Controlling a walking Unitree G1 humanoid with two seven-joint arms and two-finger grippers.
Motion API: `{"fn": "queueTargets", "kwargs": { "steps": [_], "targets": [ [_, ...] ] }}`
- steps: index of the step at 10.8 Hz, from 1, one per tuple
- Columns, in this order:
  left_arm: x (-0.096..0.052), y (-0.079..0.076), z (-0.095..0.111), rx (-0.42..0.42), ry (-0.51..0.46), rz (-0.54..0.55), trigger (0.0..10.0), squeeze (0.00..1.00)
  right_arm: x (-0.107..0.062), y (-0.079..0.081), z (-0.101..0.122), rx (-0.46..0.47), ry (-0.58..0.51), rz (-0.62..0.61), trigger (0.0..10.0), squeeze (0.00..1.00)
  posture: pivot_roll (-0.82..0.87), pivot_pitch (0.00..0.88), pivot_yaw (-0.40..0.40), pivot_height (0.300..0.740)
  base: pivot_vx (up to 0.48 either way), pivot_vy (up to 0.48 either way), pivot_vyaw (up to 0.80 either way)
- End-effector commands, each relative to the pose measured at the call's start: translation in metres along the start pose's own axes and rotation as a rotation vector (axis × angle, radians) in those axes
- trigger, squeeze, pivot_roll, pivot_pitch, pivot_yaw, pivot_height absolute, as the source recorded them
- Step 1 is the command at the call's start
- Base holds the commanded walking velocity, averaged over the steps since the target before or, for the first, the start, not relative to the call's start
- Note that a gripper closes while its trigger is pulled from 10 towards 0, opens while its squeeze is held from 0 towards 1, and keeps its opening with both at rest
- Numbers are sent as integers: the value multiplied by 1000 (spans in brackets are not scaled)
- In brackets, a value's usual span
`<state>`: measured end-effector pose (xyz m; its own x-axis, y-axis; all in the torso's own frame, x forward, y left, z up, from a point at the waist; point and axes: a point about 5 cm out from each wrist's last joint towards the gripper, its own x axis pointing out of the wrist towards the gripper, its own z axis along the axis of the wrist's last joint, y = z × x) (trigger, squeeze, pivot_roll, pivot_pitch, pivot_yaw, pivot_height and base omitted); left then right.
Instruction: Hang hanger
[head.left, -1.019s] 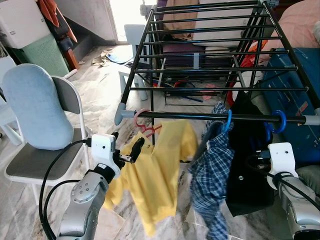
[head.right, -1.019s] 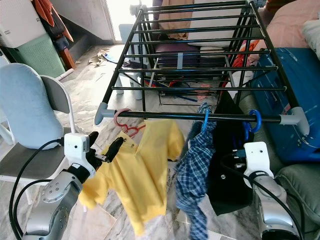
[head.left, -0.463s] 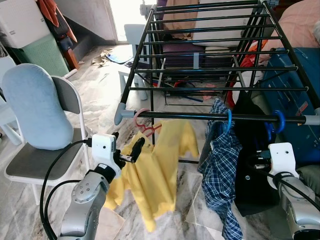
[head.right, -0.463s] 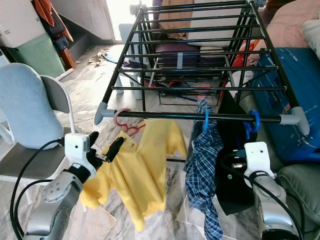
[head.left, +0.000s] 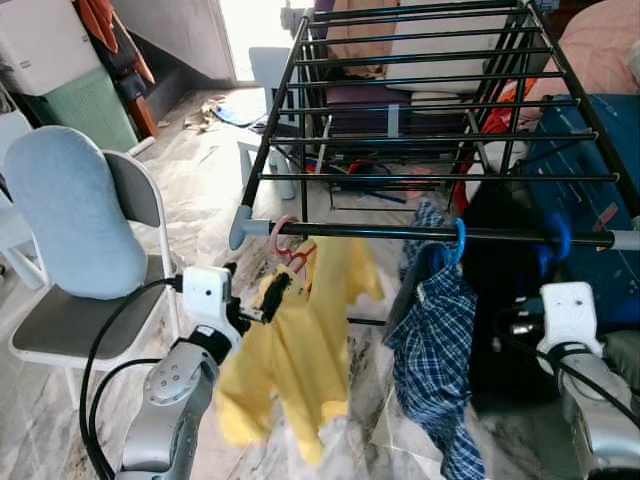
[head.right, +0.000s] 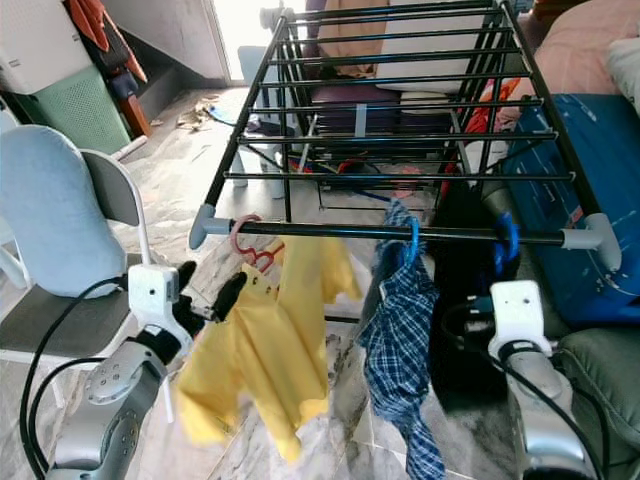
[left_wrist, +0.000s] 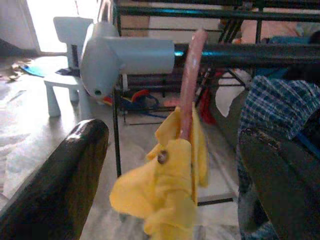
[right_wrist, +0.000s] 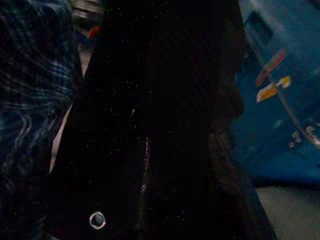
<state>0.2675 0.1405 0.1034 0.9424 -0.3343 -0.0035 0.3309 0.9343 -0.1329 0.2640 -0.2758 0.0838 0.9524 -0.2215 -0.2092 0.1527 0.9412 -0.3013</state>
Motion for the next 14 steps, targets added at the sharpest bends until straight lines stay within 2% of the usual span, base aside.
{"fn": "queueTargets", "kwargs": {
  "steps": [1, 2, 3, 4, 6, 9, 11, 12, 14],
  "targets": [
    [1, 6, 4, 13, -10, 30, 10000, 0, -4, 0, 19, 9, -106, -26, 0, 0, -231, 7, 76, 740, 0, 0, 0],
    [4, 7, 7, 26, -22, 56, 10000, 0, -15, 4, 16, 6, -119, -59, 0, 0, -239, 19, 79, 740, 0, 0, 0],
    [6, 9, 9, 42, -31, 91, 10000, 0, -23, 9, 6, 13, -99, -53, 2784, 0, -244, 26, 76, 740, 0, 0, 0],
    [8, 12, 15, 54, -45, 123, 10000, 0, -31, 12, -1, -1, -100, -54, 10000, 0, -238, 30, 73, 740, 0, 0, 0],
    [10, 14, 20, 58, -67, 144, 10000, 0, -38, 13, -17, -7, -59, -72, 10000, 0, -241, 26, 81, 740, 0, 0, 0],
    [14, 1, 8, 28, -55, 125, 10000, 0, -56, 14, -45, -38, 22, -71, 10000, 0, -262, 0, 74, 740, 0, 0, 0],
    [12, 3, -1, 29, -27, 131, 10000, 0, -69, 20, -60, -47, 61, -71, 10000, 0, -270, 0, 71, 740, 0, 0, 0],
    [10, 5, -5, 29, -10, 137, 10000, 0, -74, 25, -65, -46, 68, -69, 10000, 0, -267, 0, 69, 740, 0, 0, 0],
    [9, 5, -6, 36, -5, 136, 10000, 0, -72, 19, -64, -38, 59, -88, 10000, 0, -254, 0, 61, 740, 0, 0, 0]
  ]
}}
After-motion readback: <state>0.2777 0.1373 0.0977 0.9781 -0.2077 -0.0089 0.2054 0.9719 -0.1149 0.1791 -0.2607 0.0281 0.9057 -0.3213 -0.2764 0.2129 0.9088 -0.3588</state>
